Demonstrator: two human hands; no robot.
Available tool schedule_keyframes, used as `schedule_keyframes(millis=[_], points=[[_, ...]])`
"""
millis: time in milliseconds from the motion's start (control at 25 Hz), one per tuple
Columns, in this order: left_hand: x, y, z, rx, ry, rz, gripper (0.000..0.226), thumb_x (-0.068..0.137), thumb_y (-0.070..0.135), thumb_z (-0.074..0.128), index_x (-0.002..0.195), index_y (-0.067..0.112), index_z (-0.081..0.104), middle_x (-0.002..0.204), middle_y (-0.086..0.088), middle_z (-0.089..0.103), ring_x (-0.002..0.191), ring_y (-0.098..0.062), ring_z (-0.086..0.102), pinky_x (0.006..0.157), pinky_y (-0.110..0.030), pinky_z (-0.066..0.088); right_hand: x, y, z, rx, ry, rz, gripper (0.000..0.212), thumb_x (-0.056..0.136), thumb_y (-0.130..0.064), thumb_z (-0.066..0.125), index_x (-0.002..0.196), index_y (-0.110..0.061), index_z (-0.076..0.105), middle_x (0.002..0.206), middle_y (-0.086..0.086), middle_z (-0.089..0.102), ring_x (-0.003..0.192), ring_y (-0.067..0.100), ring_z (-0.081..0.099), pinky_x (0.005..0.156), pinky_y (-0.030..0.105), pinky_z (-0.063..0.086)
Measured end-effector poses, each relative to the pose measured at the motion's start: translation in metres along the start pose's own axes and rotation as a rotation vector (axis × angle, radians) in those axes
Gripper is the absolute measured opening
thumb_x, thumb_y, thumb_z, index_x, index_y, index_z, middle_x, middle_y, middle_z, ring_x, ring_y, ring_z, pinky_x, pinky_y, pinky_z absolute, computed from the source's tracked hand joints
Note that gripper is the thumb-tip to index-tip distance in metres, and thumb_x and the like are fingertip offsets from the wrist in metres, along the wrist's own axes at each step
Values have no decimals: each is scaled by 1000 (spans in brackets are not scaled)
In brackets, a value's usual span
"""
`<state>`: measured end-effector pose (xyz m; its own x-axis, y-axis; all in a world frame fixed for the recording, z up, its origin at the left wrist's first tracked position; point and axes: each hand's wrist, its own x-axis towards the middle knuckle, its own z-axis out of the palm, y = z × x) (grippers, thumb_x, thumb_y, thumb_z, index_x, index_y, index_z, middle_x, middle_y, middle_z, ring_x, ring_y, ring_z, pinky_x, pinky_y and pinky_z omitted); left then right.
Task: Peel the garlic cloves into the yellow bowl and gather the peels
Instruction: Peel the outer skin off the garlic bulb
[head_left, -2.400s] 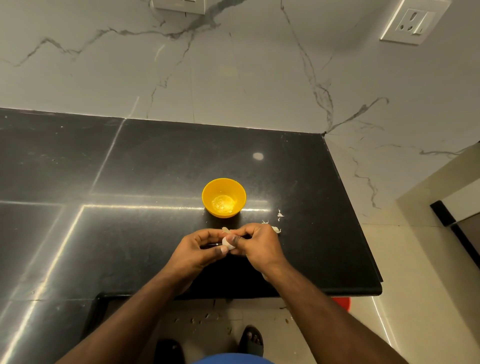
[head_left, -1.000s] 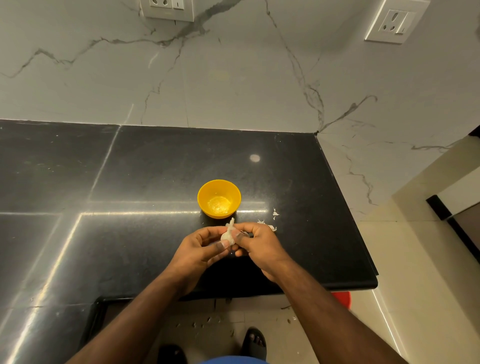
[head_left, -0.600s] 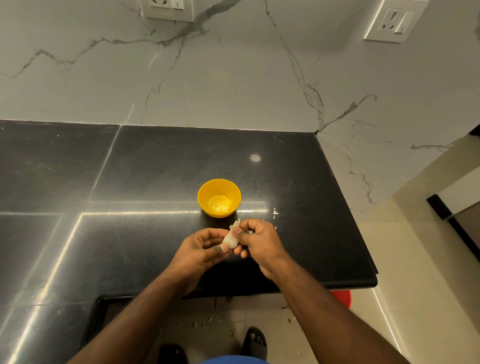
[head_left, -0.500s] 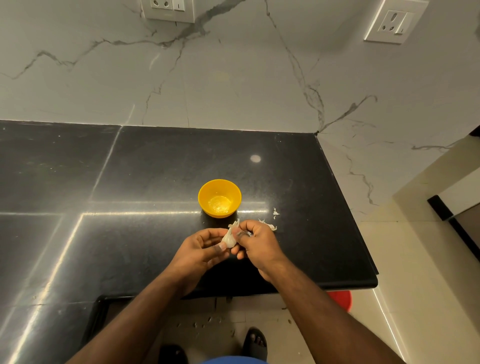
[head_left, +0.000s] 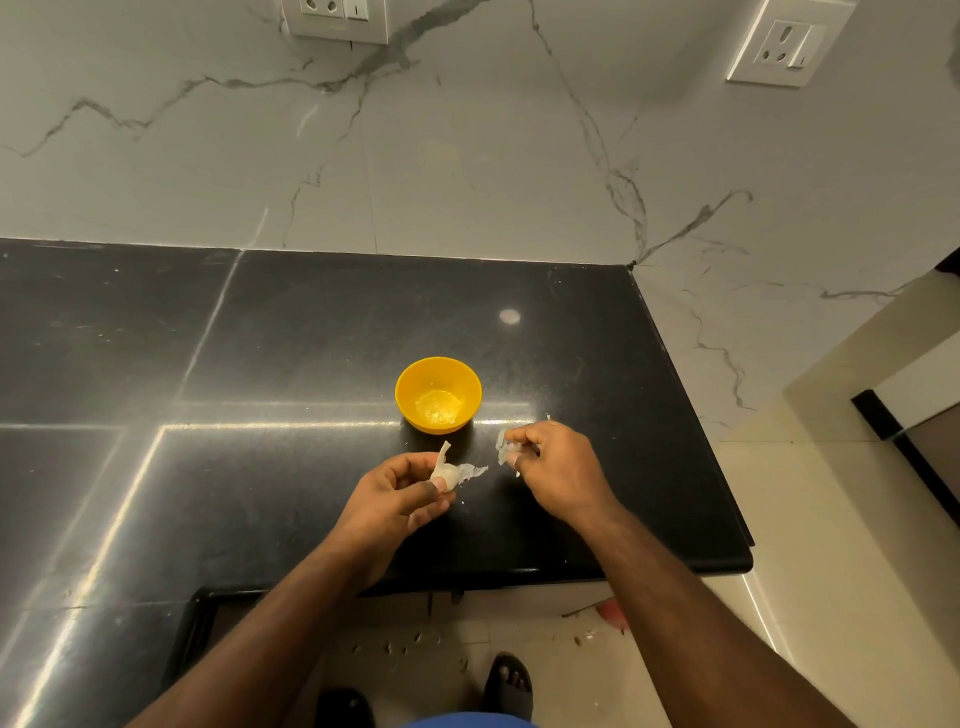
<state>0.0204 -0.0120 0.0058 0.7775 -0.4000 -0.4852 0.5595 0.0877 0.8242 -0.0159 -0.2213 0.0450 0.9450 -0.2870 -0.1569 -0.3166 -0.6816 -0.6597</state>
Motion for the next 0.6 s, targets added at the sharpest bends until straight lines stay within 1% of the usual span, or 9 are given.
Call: schedule_keyframes(millis=[80, 200, 280, 320, 360, 440, 480, 520, 600], points=[[1, -1, 0, -3, 10, -13, 26, 94, 1, 62, 118, 10, 67, 110, -7, 75, 103, -24, 73, 84, -30, 59, 2, 1, -4, -53, -39, -24, 31, 94, -20, 67, 124, -17, 70, 129, -1, 67, 121, 16, 59, 102, 26, 42], [2, -2, -2, -9, 8, -22, 25, 95, 1, 62, 118, 8, 68, 113, -10, 74, 103, -25, 73, 84, -31, 58, 5, 2, -7, -163, 132, -98, 15, 92, -27, 68, 101, -19, 78, 111, -2, 71, 111, 17, 57, 94, 34, 46], [3, -2, -2, -10, -2, -18, 25, 94, 3, 63, 118, 8, 67, 113, -10, 74, 105, -25, 72, 87, -32, 57, 4, 0, -4, -98, 234, -148, 9, 89, -18, 72, 95, -17, 78, 102, -2, 71, 102, 16, 60, 89, 34, 50], [2, -1, -1, -9, -11, -11, 26, 93, 3, 64, 118, 8, 67, 112, -10, 75, 105, -25, 72, 88, -33, 57, 2, -4, -1, -11, 219, -169, 13, 89, -14, 72, 100, -16, 78, 103, -1, 72, 99, 14, 63, 89, 34, 54], [2, 0, -1, -7, -19, -2, 27, 92, 3, 65, 119, 7, 66, 112, -10, 75, 105, -25, 72, 88, -33, 57, -2, -10, 4, 76, 138, -171, 19, 90, -14, 71, 108, -16, 77, 108, -1, 73, 100, 11, 65, 90, 34, 55], [2, 1, 0, 7, -41, 27, 29, 91, 5, 67, 119, 5, 64, 112, -12, 75, 105, -24, 72, 88, -33, 57, -13, -23, 15, 191, -119, -119, 30, 94, -26, 69, 123, -20, 71, 120, -3, 71, 106, 8, 64, 95, 32, 54], [1, 1, 1, 19, -55, 43, 28, 90, 6, 67, 119, 4, 64, 112, -13, 75, 106, -24, 72, 89, -33, 57, -17, -26, 23, 216, -203, -96, 33, 93, -31, 69, 125, -21, 70, 119, -4, 71, 105, 9, 64, 93, 32, 55], [1, 1, 1, 27, -65, 57, 28, 91, 6, 67, 118, 3, 65, 113, -13, 74, 108, -24, 71, 89, -32, 57, -18, -27, 30, 252, -227, -81, 33, 92, -33, 71, 122, -21, 71, 115, -5, 72, 102, 10, 66, 90, 32, 56], [2, 0, 0, 17, -75, 70, 28, 90, 6, 68, 118, 2, 67, 114, -13, 74, 110, -24, 70, 88, -29, 58, -16, -25, 36, 355, -166, -30, 31, 86, -28, 78, 115, -20, 75, 104, -6, 75, 95, 8, 69, 86, 29, 58]])
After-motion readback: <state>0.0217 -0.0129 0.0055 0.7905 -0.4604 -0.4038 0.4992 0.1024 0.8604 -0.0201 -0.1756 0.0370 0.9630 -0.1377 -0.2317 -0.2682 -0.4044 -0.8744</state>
